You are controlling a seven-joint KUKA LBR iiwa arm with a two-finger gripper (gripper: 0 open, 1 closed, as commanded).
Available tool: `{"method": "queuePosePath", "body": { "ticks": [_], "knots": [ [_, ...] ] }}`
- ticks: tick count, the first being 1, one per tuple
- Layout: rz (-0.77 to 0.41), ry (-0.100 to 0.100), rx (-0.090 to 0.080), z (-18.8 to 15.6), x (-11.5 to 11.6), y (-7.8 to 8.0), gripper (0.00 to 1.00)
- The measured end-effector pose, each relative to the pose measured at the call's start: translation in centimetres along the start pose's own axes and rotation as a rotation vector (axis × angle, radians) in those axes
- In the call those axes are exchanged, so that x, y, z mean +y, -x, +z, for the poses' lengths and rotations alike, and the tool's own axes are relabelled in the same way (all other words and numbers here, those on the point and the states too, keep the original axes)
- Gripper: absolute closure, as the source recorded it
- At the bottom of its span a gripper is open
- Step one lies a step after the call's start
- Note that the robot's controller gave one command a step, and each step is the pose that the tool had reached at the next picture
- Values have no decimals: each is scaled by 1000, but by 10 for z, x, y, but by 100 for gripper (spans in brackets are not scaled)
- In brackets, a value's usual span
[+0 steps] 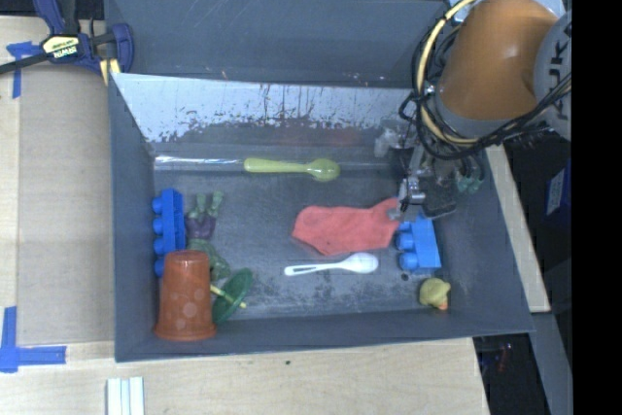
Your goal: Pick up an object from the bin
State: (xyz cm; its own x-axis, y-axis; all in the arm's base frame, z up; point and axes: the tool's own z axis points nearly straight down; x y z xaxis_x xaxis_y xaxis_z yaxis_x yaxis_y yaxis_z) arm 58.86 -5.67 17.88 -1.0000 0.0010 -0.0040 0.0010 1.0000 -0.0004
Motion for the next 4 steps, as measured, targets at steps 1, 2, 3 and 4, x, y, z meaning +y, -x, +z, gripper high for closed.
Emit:
{"method": "queuePosePath", "body": {
  "ticks": [1,2,3,4],
  "knots": [
    [-90,-1,-2,60,21,-26,0],
    [-153,-3,-13,99,53,-14,100],
    [-153,-3,-13,99,53,-15,100],
    [-156,-3,-10,38,49,-15,100]
  ]
}}
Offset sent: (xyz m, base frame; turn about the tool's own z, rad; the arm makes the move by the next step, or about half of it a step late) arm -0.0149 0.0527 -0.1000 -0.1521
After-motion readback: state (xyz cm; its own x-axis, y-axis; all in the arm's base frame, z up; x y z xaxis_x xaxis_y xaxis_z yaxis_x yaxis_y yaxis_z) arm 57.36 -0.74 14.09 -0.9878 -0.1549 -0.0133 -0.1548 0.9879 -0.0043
